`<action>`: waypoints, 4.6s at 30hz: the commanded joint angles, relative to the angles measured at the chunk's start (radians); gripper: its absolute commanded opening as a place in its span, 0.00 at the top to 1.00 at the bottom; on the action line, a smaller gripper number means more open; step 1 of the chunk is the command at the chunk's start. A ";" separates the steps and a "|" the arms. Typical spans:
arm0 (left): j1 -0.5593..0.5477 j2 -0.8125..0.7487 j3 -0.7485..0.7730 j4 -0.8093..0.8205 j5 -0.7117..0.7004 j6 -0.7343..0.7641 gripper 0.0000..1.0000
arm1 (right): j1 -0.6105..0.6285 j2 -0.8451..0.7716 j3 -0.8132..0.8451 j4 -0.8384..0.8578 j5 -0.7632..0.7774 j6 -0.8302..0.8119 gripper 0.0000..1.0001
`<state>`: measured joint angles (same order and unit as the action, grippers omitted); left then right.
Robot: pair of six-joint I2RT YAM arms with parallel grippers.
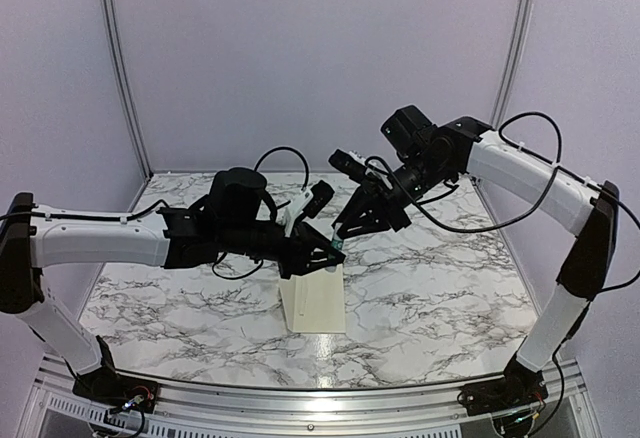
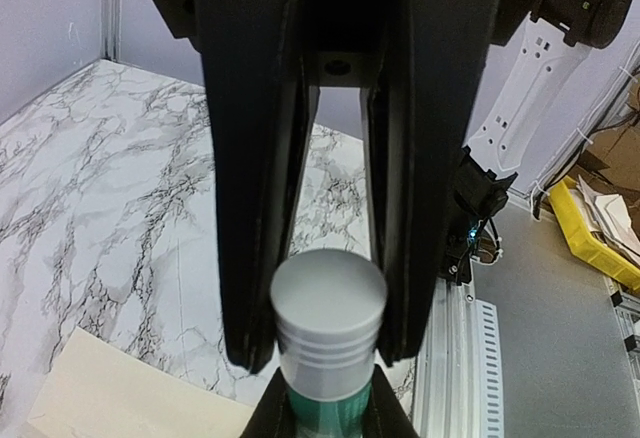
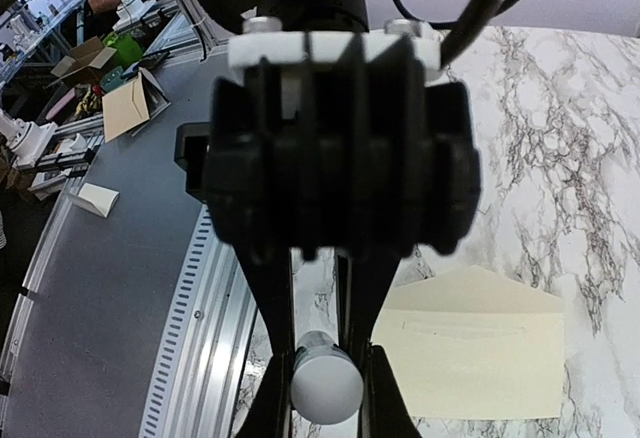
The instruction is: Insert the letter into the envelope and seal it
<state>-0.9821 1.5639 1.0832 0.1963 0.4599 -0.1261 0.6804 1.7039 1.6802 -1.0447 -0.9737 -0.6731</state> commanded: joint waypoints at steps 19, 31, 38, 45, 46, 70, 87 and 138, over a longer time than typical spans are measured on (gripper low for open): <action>0.010 0.031 0.000 -0.044 -0.051 0.003 1.00 | -0.014 -0.033 0.068 0.102 0.059 0.210 1.00; 0.010 0.055 0.005 -0.094 -0.023 0.043 1.00 | -0.086 -0.093 0.105 0.043 -0.044 0.101 1.00; 0.010 0.050 0.011 -0.178 -0.057 0.072 1.00 | -0.167 -0.112 0.092 0.074 -0.049 0.161 1.00; 0.008 0.031 0.004 -0.254 -0.100 0.102 1.00 | -0.187 -0.127 0.054 0.073 -0.005 0.164 1.00; 0.008 0.028 0.002 -0.251 -0.101 0.098 1.00 | -0.191 -0.133 0.033 0.080 0.012 0.163 0.99; 0.010 -0.023 -0.006 -0.101 -0.131 0.005 1.00 | -0.340 -0.264 -0.724 0.686 0.698 0.278 0.94; 0.010 -0.029 -0.031 -0.056 -0.122 -0.007 1.00 | -0.481 -0.113 -0.804 0.795 0.641 0.276 0.90; 0.023 0.086 0.073 0.310 -0.285 -0.287 0.99 | -0.344 -0.455 -0.511 0.495 0.296 0.348 0.53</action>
<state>-0.9611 1.6196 1.1320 0.3283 0.2417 -0.3290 0.2352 1.2629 1.1191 -0.4736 -0.5919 -0.3359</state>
